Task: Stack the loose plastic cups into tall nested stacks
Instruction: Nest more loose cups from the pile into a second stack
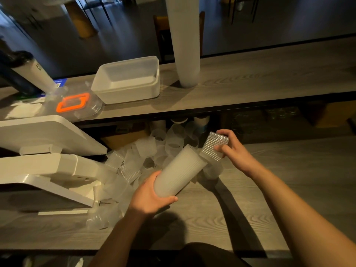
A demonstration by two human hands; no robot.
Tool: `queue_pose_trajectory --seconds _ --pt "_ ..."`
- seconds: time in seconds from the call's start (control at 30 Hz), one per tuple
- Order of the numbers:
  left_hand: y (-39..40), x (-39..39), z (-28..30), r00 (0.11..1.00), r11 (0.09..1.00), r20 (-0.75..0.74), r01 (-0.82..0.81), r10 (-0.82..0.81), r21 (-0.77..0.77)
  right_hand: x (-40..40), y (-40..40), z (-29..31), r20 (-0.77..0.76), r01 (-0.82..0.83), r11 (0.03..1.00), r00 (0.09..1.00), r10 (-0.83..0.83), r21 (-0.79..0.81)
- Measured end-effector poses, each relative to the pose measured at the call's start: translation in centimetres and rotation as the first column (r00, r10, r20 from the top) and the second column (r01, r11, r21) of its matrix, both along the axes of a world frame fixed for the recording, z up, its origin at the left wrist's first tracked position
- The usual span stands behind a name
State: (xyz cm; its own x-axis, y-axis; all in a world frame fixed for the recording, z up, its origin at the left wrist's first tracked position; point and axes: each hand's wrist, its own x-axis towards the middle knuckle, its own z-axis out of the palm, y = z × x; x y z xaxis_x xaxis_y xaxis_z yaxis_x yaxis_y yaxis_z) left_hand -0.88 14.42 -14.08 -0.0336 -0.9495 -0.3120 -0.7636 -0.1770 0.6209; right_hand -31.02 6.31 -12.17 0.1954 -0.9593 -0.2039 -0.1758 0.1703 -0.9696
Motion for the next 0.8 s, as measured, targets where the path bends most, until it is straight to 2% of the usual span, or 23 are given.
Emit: queue_pose_trajectory --seconds 0.17,0.4,0.53,0.7,0.8 --pt "0.1 0.1 -0.2 0.999 1.0 0.034 0.002 -0.001 -0.015 0.8 -0.3 0.9 -0.125 -0.142 0.989 0.981 0.145 0.032" --pt "-0.1 0.1 -0.2 0.998 0.999 0.051 0.033 -0.033 -0.002 1.9 -0.6 1.5 -0.147 -0.139 0.99 0.979 0.14 0.017" --pt "-0.4 0.2 -0.3 0.999 0.999 0.038 0.034 -0.034 0.003 2.2 -1.0 2.0 -0.197 -0.201 0.98 0.96 0.199 0.013" --pt "-0.8 -0.1 -0.2 1.0 1.0 -0.004 0.013 -0.013 -0.007 4.5 -0.3 1.4 -0.175 -0.203 0.979 0.964 0.199 -0.005" --pt "-1.0 0.1 -0.1 1.0 1.0 -0.028 -0.001 0.001 0.009 6.2 0.7 0.8 -0.125 -0.222 0.974 0.966 0.226 0.045"
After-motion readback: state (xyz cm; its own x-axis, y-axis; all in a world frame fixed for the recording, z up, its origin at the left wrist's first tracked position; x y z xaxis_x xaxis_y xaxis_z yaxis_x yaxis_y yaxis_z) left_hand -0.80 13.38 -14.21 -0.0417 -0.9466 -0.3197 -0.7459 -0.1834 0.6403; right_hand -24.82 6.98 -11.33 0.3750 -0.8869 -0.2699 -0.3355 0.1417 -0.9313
